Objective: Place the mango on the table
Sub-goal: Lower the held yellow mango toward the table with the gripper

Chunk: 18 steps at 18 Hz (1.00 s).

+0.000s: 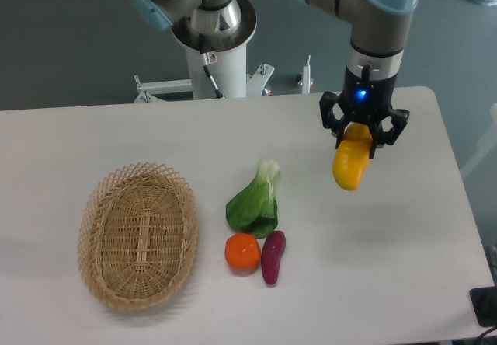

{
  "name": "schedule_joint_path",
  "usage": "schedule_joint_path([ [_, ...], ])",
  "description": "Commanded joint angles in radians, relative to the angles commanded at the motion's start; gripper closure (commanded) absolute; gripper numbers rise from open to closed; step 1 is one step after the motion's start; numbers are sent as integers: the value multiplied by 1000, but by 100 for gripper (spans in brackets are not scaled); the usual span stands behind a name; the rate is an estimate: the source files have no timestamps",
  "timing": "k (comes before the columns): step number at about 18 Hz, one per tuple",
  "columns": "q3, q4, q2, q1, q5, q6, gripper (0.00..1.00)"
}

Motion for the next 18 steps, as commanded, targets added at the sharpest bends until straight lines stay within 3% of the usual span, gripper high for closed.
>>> schedule_joint_path([
  [11,-12,3,-9,15,5,41,50],
  [13,-21,23,-17,17,5,60,50],
  [18,-77,133,-49,32,6,104,51],
])
